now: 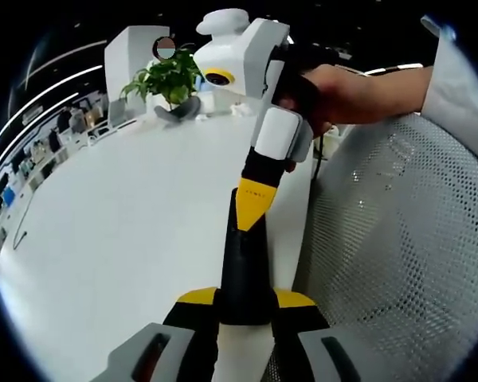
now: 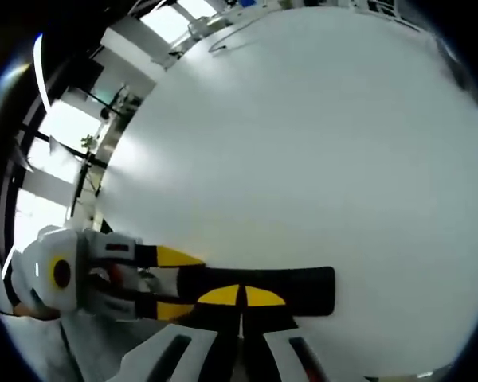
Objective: Press the specified remote control buttons in sequence, fully releasing each button before pressing the next.
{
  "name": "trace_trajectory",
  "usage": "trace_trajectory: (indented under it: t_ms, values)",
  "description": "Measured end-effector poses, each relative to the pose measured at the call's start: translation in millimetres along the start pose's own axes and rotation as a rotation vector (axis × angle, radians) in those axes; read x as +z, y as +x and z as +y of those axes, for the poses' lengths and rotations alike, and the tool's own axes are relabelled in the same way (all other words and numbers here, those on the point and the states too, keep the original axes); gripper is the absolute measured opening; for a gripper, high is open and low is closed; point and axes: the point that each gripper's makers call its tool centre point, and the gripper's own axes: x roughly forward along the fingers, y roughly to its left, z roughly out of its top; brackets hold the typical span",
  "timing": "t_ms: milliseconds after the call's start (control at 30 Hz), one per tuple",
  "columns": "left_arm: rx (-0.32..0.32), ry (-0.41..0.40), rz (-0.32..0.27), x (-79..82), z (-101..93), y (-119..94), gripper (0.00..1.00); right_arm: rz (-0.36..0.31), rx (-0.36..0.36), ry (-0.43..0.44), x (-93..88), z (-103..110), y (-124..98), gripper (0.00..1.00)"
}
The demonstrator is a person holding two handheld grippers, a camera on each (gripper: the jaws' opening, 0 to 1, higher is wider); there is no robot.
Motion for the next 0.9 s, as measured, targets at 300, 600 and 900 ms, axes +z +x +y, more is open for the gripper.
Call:
trace_trajectory:
  t_ms: [300,600,900]
  values:
    - [0.001,0.000,-0.002,-0.1,0.4,0,0.24,0.046,0.010,0.116,-4.8,-5,-4,0.00]
    - [0.002,-0.004,-0.007,-0.5,1.0,0,0.25,0.036,-0.006,0.116,-4.8,-8,-6,0.00]
    - [0.002,-0.007,-0.011,-0.1,0.4,0,0.25,0.066,0.001,0.073,-10.1,-4,-3,0.00]
